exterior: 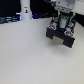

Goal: Open the kcup holder, insert the kcup into the holder, and close the kcup holder

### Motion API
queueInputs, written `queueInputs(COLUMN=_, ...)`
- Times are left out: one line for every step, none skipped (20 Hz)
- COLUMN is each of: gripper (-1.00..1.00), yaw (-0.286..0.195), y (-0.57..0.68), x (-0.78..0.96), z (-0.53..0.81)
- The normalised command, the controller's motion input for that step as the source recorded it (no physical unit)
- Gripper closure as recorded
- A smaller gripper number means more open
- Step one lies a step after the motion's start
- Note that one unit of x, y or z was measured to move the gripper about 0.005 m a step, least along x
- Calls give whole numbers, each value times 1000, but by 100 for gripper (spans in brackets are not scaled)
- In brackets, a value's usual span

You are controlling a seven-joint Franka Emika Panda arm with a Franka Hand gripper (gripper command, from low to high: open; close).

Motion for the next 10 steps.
queueInputs(gripper=100, yaw=-7, y=-129, x=-50, z=-177)
queueInputs(gripper=100, yaw=-6, y=-165, x=-55, z=-142)
queueInputs(gripper=100, yaw=-9, y=-135, x=-23, z=-150)
queueInputs(gripper=100, yaw=-10, y=-91, x=4, z=-208)
queueInputs(gripper=100, yaw=-9, y=-36, x=4, z=-282)
queueInputs(gripper=100, yaw=-8, y=-23, x=2, z=-308)
queueInputs(gripper=100, yaw=-5, y=-18, x=4, z=-331)
queueInputs(gripper=100, yaw=-4, y=-14, x=5, z=-336)
queueInputs(gripper=100, yaw=-3, y=-1, x=-4, z=-273)
queueInputs(gripper=100, yaw=-6, y=10, x=6, z=-297)
